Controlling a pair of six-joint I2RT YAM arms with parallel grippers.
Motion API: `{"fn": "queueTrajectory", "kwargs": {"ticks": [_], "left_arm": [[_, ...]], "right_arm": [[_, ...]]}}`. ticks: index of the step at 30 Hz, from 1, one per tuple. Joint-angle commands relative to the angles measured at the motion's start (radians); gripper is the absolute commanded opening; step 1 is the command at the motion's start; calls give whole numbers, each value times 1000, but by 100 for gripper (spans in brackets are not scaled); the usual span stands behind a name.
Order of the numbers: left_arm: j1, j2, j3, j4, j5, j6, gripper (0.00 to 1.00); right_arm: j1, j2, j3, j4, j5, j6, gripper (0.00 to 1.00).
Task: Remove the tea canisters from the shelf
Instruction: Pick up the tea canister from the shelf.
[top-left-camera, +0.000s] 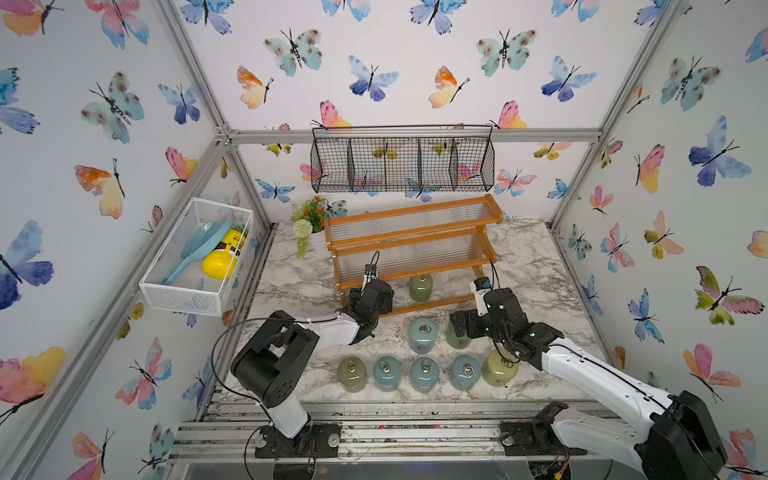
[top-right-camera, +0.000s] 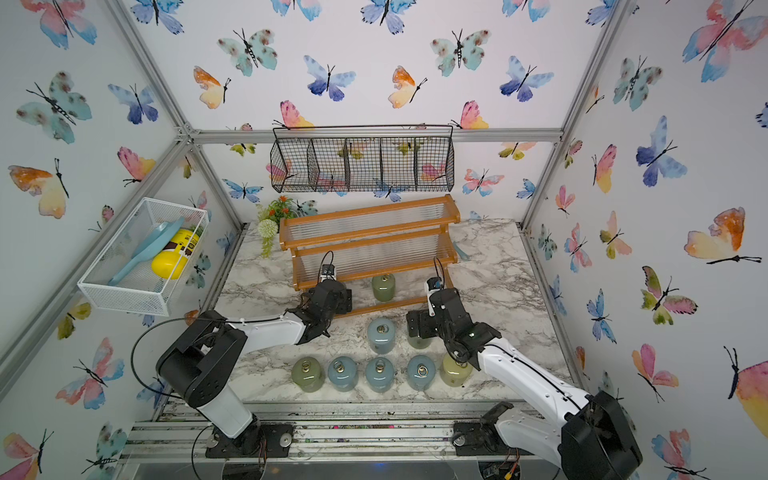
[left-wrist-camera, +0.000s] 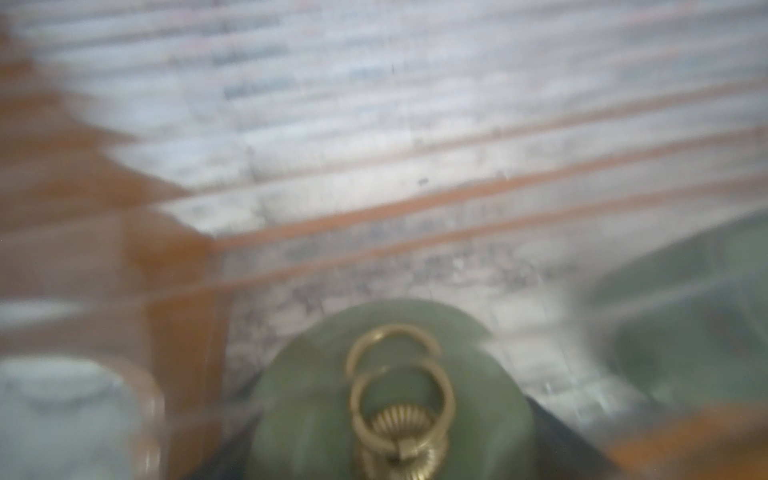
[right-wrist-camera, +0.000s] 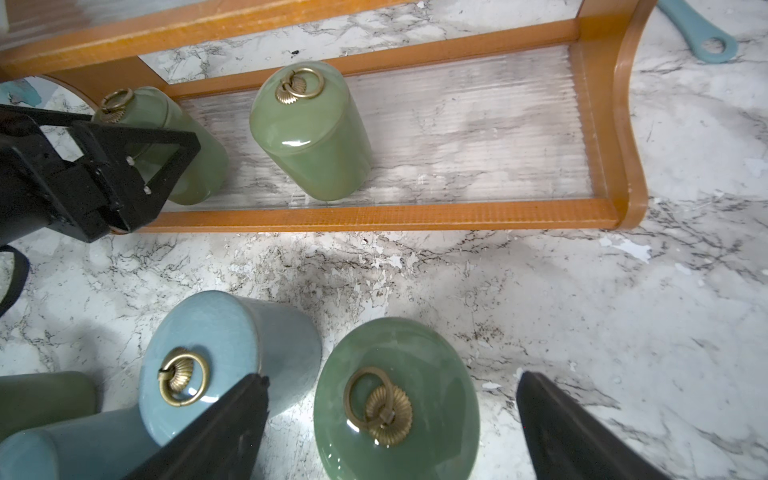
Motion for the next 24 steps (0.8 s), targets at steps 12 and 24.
{"fn": "queueTrajectory", "kwargs": {"ticks": [12, 24], "left_arm": [[-35, -137, -38, -10, 1, 48, 73], [-52, -336, -119, -78, 113, 84, 73]], "right_arm": [[-1, -4, -3, -17, 13, -6, 99], [-1, -9, -11, -15, 11, -4, 99]]}}
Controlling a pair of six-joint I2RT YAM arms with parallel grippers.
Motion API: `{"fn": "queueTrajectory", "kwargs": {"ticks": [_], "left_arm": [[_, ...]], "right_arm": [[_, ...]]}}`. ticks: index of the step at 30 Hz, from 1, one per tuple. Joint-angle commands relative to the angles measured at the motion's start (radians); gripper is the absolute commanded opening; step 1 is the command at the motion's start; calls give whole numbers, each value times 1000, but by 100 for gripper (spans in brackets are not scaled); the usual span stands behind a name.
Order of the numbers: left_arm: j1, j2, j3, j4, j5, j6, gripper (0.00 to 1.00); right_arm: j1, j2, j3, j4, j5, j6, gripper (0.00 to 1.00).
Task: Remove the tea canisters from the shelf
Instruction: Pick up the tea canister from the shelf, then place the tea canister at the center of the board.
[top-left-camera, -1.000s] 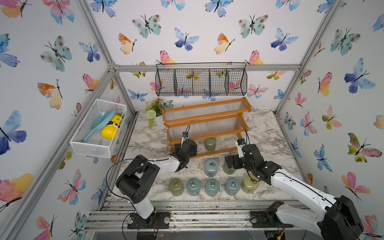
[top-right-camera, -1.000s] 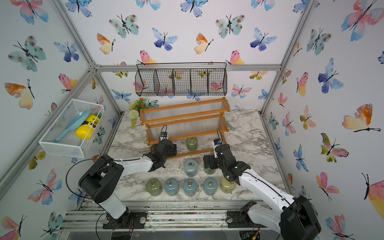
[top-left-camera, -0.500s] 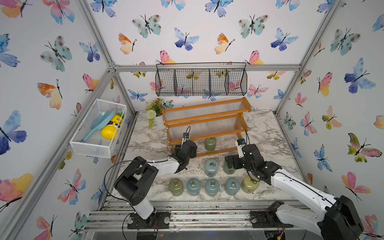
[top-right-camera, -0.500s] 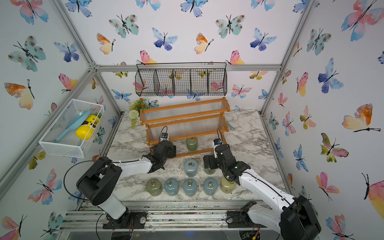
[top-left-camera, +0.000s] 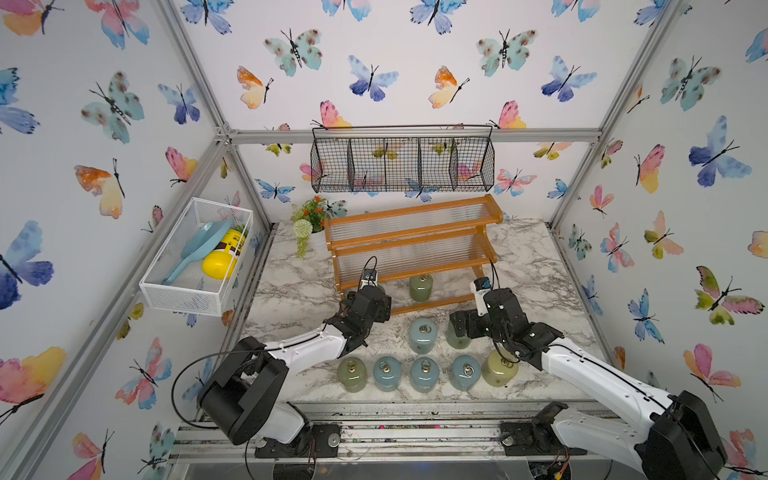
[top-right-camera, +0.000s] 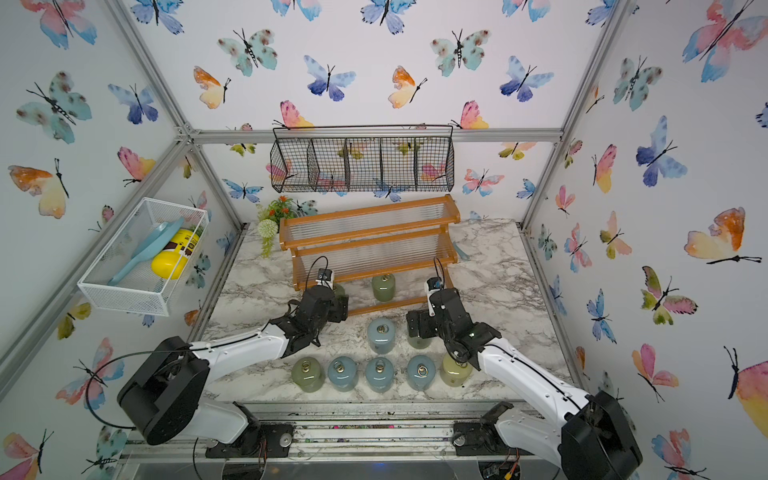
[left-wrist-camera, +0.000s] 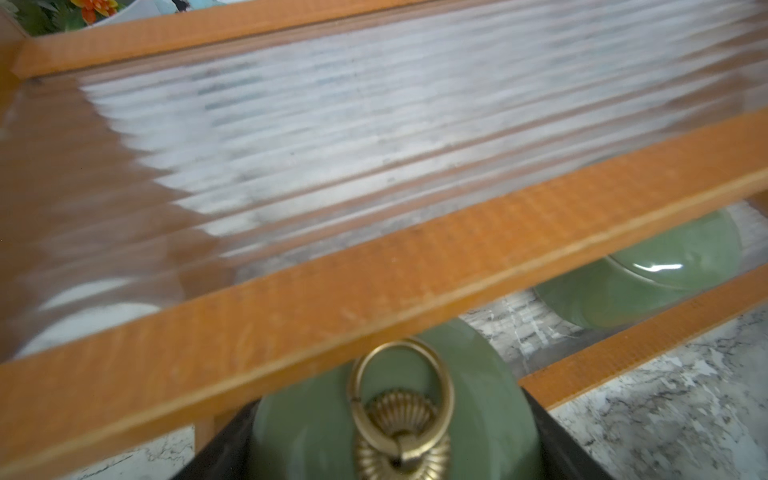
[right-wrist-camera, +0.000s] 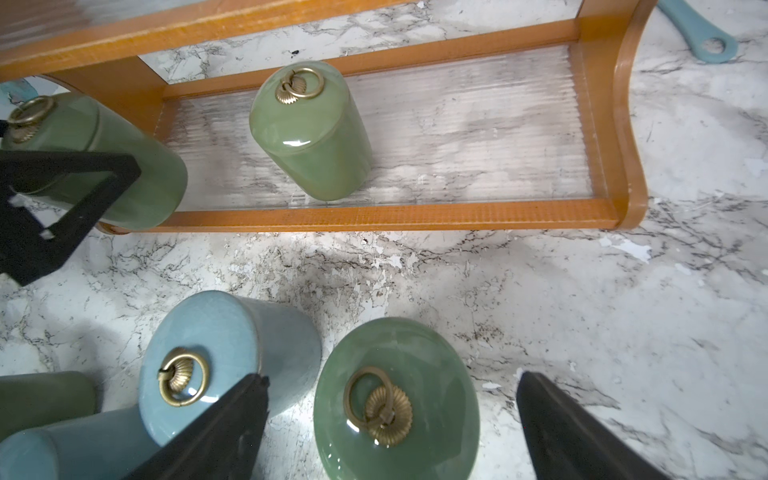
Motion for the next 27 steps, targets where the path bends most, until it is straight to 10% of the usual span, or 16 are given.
{"fn": "queueTrajectory", "kwargs": {"ticks": [1, 13, 27], "left_arm": [[-13, -95, -21, 18, 54, 17, 73], [-27, -243, -136, -22, 349, 93, 73], [-32, -190, -149, -32, 434, 121, 73]], "right_arm": [[0, -10, -12, -16, 11, -5, 99], [-1, -35, -32, -18, 16, 6, 99], [0, -33, -38, -14, 13, 11, 99]]}}
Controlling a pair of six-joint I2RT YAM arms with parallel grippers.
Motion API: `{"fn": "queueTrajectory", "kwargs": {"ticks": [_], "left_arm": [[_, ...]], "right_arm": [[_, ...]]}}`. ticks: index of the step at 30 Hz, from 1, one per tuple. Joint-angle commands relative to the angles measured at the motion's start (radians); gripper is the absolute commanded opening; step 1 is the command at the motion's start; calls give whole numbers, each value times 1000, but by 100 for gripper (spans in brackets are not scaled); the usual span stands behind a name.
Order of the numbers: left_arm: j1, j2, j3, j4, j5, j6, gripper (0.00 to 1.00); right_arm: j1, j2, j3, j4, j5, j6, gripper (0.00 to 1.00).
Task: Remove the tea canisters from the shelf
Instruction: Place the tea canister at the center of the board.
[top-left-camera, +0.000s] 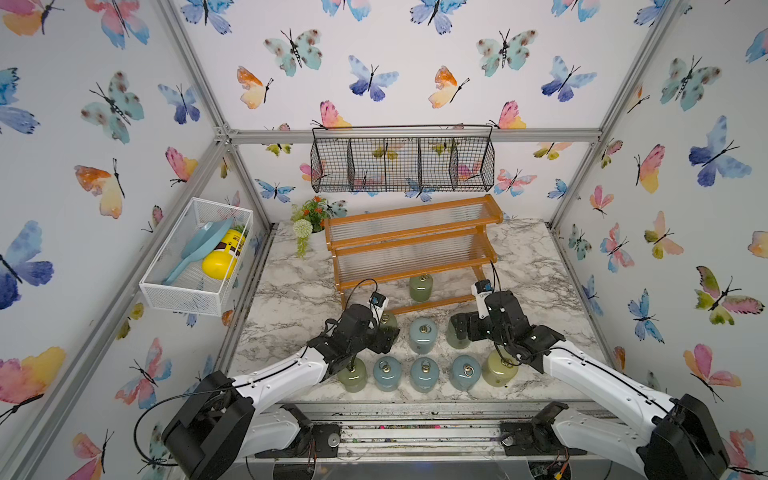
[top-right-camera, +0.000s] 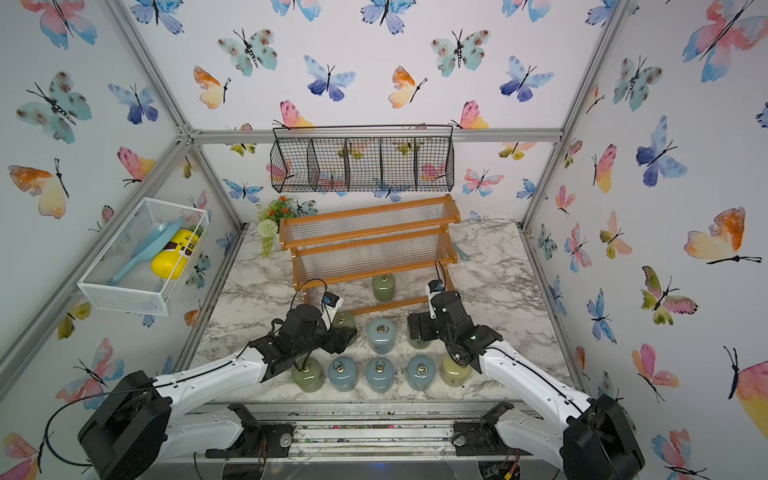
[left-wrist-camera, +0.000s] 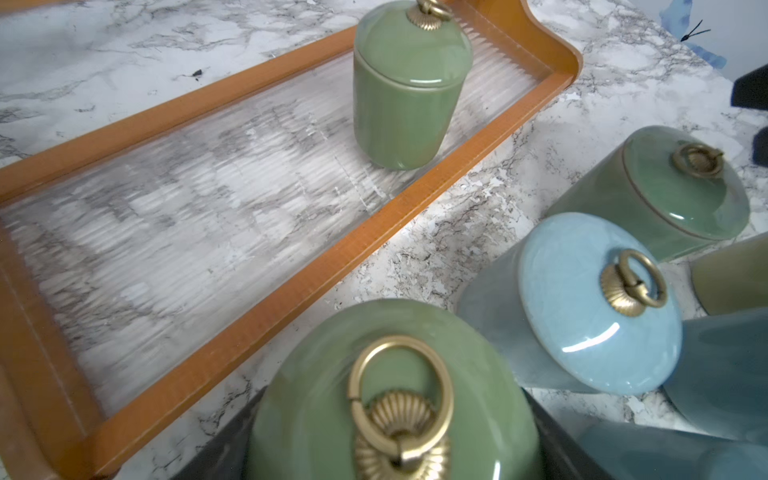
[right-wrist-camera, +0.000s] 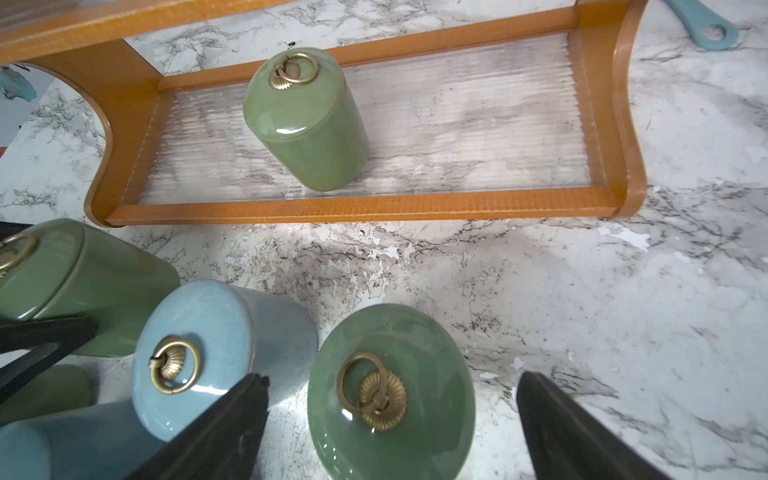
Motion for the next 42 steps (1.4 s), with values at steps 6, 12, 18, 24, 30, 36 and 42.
{"fn": "queueTrajectory", "kwargs": {"ticks": [6, 12, 18, 24, 30, 36, 42], "left_arm": [[-15, 48, 27, 49, 4, 32, 75], [-23, 68, 9, 75, -10, 31, 78], [-28, 93, 4, 92, -18, 35, 80], [-35, 104, -1, 110, -42, 29, 81], [-43, 99, -16, 115, -81, 26, 86], [-45, 71, -29, 107, -107, 29, 91], [-45, 39, -32, 101, -116, 25, 93]], "right_arm": [[-1, -4, -11, -13, 13, 7, 99], [-1, -3, -8, -16, 17, 2, 99], [-1, 3, -5, -14, 17, 0, 99], [-1, 9, -1, -13, 17, -1, 99], [-1, 16, 4, -13, 13, -7, 99], [-1, 9, 3, -16, 11, -9, 99], [-1, -6, 9, -24, 1, -18, 99]]}}
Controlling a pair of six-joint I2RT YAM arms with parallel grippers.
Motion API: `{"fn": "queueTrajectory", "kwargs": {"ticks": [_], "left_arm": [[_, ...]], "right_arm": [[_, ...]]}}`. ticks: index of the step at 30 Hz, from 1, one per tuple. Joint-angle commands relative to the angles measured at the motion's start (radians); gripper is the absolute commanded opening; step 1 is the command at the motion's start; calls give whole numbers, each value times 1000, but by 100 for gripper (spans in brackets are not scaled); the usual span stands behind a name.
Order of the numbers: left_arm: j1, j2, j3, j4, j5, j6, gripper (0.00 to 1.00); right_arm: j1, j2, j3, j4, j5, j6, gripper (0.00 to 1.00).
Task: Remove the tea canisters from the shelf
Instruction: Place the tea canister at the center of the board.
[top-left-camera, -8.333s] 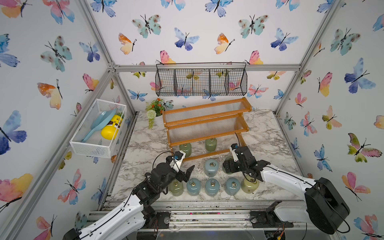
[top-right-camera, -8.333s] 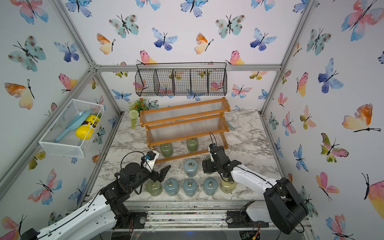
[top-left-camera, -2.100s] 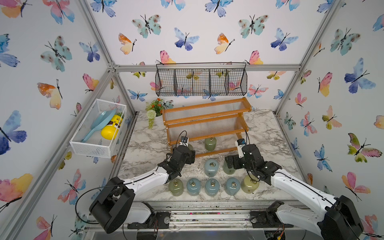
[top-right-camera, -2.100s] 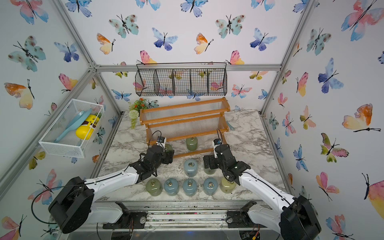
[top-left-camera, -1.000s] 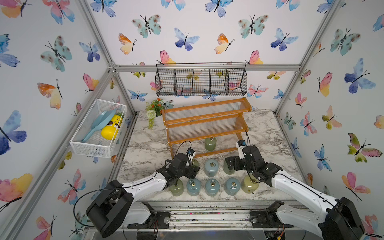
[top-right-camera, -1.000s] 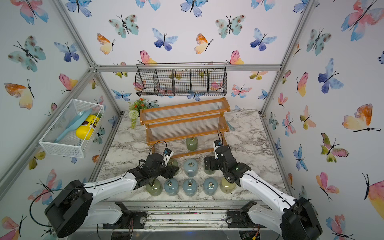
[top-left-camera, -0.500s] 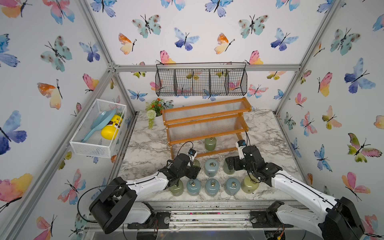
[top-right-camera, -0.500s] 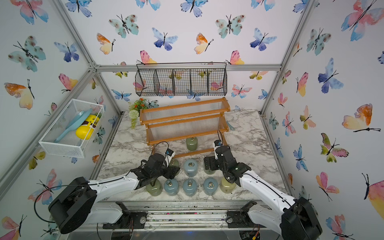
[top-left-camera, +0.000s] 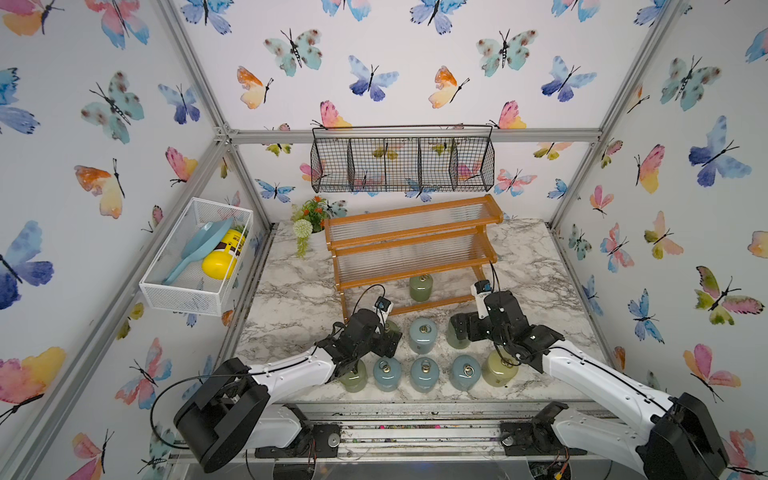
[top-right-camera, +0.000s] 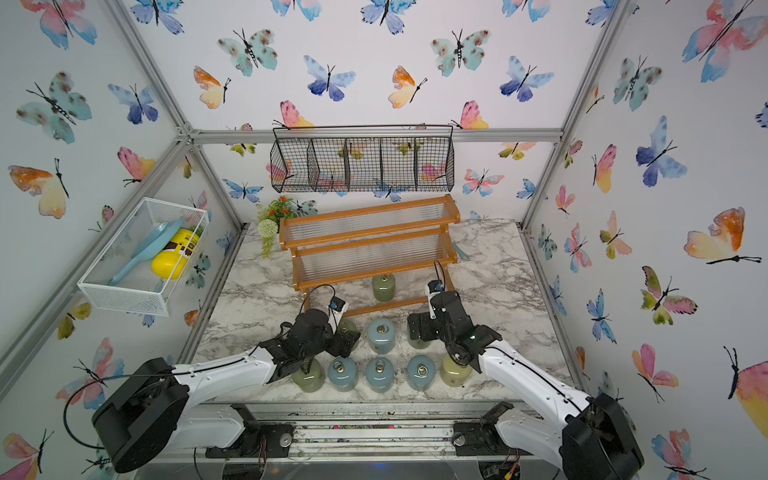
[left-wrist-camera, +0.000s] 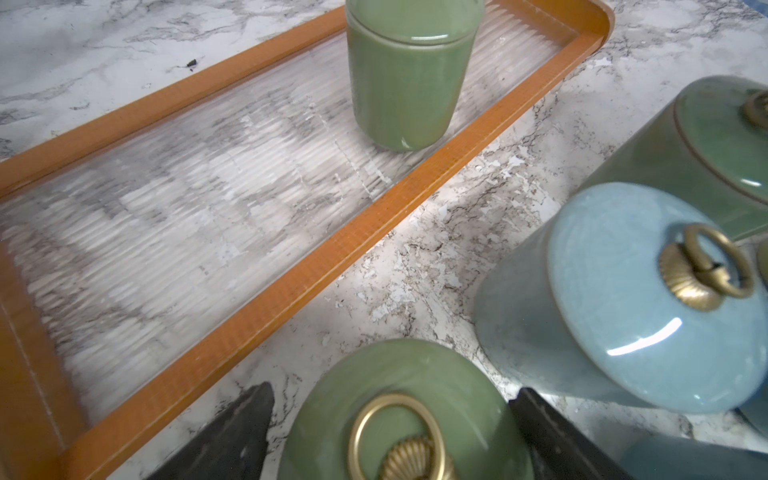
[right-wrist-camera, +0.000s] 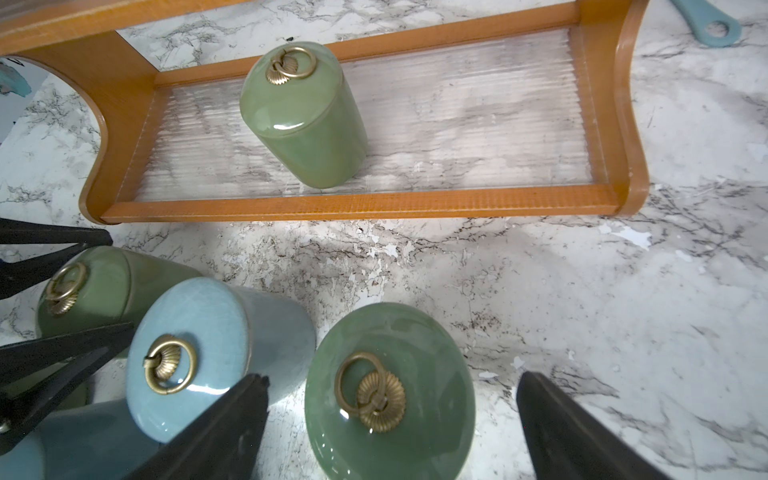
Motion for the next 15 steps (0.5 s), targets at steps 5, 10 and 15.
{"fn": "queueTrajectory", "kwargs": {"ticks": [5, 10, 15], "left_arm": [[0, -76, 22, -22, -43, 7, 94], [-1, -132, 66, -91, -65, 27, 97], [-1, -233, 64, -118, -128, 26, 98]], "right_arm": [[0, 5, 33, -27, -40, -40, 99], [-1, 59, 69, -23, -127, -94, 99], [0, 76, 68, 57, -156, -133, 99]]}}
